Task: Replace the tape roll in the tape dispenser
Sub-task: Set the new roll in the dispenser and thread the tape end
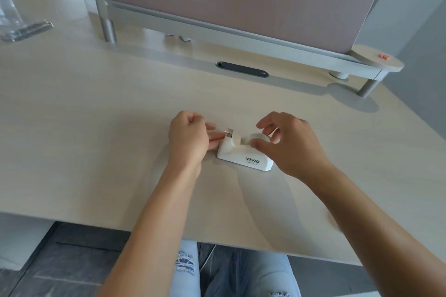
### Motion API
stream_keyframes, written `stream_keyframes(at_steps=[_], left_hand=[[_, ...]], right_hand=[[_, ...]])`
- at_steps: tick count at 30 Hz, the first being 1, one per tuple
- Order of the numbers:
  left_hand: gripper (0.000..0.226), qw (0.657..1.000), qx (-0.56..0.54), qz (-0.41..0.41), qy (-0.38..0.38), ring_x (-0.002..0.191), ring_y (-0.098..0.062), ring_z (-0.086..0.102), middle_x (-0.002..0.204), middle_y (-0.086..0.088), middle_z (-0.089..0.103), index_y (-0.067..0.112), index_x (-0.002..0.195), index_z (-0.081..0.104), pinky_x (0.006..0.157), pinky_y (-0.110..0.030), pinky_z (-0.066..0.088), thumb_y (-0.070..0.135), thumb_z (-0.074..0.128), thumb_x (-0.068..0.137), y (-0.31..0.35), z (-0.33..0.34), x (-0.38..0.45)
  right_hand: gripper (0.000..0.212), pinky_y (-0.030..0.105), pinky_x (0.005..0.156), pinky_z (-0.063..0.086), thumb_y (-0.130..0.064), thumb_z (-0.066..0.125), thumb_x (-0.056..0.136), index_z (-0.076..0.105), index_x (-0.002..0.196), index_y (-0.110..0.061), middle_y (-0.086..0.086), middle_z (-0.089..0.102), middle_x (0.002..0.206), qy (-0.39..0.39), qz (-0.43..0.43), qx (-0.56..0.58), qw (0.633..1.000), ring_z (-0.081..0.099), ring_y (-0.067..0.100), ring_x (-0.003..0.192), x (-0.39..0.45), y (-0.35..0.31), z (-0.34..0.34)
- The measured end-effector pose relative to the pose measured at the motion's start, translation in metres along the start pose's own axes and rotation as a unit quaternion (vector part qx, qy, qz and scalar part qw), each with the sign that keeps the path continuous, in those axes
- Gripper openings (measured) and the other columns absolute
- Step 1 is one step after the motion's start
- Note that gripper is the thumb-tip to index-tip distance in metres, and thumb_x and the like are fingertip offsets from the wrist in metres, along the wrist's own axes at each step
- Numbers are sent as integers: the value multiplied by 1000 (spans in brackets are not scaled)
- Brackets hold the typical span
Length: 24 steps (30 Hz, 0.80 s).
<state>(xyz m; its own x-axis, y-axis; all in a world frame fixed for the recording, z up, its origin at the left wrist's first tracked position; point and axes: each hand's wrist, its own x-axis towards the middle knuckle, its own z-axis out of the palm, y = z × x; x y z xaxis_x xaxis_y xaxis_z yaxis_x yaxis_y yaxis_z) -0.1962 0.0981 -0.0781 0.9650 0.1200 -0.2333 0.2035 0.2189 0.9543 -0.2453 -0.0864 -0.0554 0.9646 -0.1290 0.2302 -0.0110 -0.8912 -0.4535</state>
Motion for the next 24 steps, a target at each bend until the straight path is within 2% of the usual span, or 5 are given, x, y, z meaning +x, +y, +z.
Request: stream_keyframes(at_steps=[11, 13, 15, 19, 24], left_hand=[[24, 988, -115, -94, -33, 81, -32, 81, 107, -25, 65, 8, 88, 49, 80, -44, 68, 0, 35, 105, -5, -13, 5], [24, 985, -125, -109, -41, 83, -34, 80, 108, -26, 64, 7, 88, 50, 81, -45, 67, 0, 36, 106, -5, -16, 5], [23, 983, -129, -122, -43, 78, -36, 77, 106, -26, 64, 6, 89, 51, 78, -43, 67, 0, 38, 106, -6, -18, 6], [17, 976, -137, -159, -56, 78, -34, 75, 105, -27, 68, -1, 108, 57, 72, -40, 67, 6, 42, 108, -7, -24, 4], [25, 971, -138, -185, -69, 83, -36, 74, 105, -25, 68, -2, 101, 60, 81, -44, 63, 16, 45, 108, -4, -34, -4]], right_hand=[[30, 12, 74, 42, -48, 74, 90, 76, 106, -23, -8, 73, 102, 28, 10, 53, 998, 67, 9, 97, 12, -17, 20], [30, 16, 78, 48, -50, 73, 90, 76, 102, -24, -9, 76, 100, 4, 34, 81, 996, 69, 9, 97, 18, -19, 29], [27, 21, 78, 54, -49, 75, 89, 76, 96, -23, -10, 79, 93, -27, 65, 117, 991, 72, 8, 92, 23, -20, 34], [22, 12, 50, 46, -43, 79, 87, 79, 86, -22, -20, 75, 67, -60, 93, 178, 978, 60, 1, 59, 26, -18, 37], [25, 21, 60, 49, -43, 89, 77, 81, 87, -21, -10, 75, 70, -67, 127, 214, 966, 61, -7, 51, 32, -17, 34]])
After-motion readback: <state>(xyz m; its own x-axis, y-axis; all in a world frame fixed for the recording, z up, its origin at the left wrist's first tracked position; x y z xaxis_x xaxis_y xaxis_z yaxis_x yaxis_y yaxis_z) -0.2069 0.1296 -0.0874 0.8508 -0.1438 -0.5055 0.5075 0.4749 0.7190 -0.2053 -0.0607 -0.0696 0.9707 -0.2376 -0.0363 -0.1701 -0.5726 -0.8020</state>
